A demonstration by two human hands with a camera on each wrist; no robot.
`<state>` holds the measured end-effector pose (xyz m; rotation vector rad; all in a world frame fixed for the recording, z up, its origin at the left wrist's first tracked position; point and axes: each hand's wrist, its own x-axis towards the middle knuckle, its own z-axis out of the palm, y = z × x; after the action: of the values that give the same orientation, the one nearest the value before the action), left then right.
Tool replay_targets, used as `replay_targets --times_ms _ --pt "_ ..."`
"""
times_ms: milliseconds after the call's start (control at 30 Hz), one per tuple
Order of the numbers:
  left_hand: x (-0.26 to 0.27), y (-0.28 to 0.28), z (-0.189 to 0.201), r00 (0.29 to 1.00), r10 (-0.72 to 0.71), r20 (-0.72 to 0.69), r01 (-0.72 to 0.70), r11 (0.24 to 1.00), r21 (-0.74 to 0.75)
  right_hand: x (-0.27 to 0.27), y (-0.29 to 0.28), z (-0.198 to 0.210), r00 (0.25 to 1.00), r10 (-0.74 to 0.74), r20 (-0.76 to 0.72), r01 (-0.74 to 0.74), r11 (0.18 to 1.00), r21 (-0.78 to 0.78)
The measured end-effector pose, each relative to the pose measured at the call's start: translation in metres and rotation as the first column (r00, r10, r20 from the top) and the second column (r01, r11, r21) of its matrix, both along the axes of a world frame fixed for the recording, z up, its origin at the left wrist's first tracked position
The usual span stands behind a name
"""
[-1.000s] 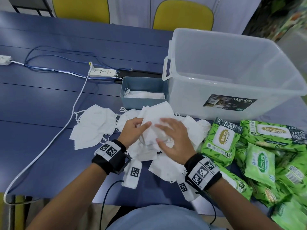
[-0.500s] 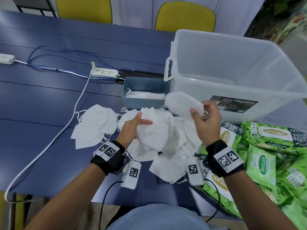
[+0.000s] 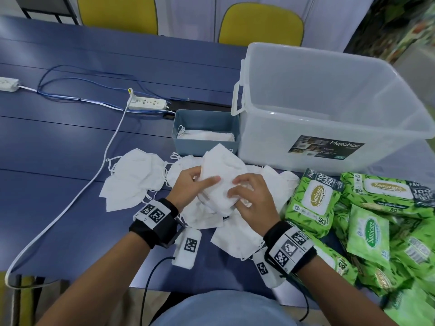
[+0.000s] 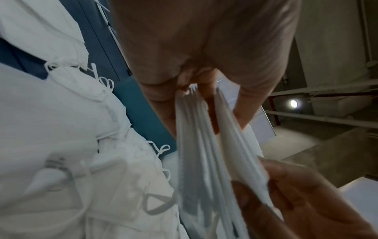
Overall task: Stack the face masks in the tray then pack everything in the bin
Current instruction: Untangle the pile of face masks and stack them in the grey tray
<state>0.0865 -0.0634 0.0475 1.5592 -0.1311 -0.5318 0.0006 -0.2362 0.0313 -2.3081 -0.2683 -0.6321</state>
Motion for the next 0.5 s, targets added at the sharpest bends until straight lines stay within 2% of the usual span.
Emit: replay_targets --times_ms 67,133,200,267,300,367,433,500 --pt "-0.002 0.002 -0.001 0.998 -0.016 0.057 0.012 0.998 0.063 -0.005 0.001 0.004 0.995 0.079 -0.054 -0.079 0.997 0.001" --pt "-0.002 0.007 -0.003 0.996 -0.021 0.083 0.014 0.997 0.078 -0.011 -0.001 0.009 0.991 0.102 -0.083 -0.097 0.994 0.057" --pt "-0.001 0.012 -0.006 0.991 -0.036 0.129 0.027 0.997 0.076 -0.01 -0.005 0.012 0.991 0.022 -0.129 0.002 0.983 0.183" --pt "-0.003 0.016 -0.006 0.973 -0.094 0.21 0.087 0.995 0.046 -0.003 -0.007 0.011 0.952 -0.079 -0.297 0.18 0.925 0.334" --pt "-0.004 0.016 -0.006 0.962 -0.127 0.243 0.122 0.992 0.033 0.002 -0.006 0.011 0.909 -0.058 -0.413 0.242 0.88 0.408" --pt "-0.006 0.014 -0.006 0.945 -0.177 0.275 0.174 0.984 0.036 0.011 -0.001 0.008 0.833 0.106 -0.543 0.256 0.796 0.548" --pt "-0.007 0.01 -0.005 0.934 -0.196 0.3 0.184 0.981 0.069 0.017 0.007 0.003 0.817 0.196 -0.543 0.216 0.768 0.602" --pt "-0.008 0.008 -0.007 0.923 -0.147 0.356 0.129 0.989 0.075 0.021 0.015 -0.001 0.841 0.171 -0.514 0.216 0.764 0.608"
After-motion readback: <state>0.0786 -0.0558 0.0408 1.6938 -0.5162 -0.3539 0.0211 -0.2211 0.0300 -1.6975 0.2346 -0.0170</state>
